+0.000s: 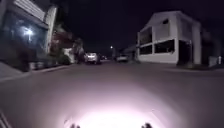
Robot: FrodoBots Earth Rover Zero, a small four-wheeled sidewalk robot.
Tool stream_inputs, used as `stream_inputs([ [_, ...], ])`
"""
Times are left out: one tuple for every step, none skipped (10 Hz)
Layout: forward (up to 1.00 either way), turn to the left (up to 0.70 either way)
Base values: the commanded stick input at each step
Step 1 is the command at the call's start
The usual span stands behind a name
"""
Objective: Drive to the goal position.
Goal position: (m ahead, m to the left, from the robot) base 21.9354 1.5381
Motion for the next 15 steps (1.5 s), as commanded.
stream_inputs([
  [0.70,0.00],
  [0.70,0.00],
  [0.70,0.00],
  [0.70,0.00],
  [0.70,0.00],
  [0.70,0.00],
  [0.70,0.00],
  [0.70,0.00],
  [0.70,0.00],
  [0.70,0.00],
  [0.70,0.00],
  [0.70,0.00],
  [0.70,0.00],
  [0.70,0.00],
  [0.70,0.00],
])
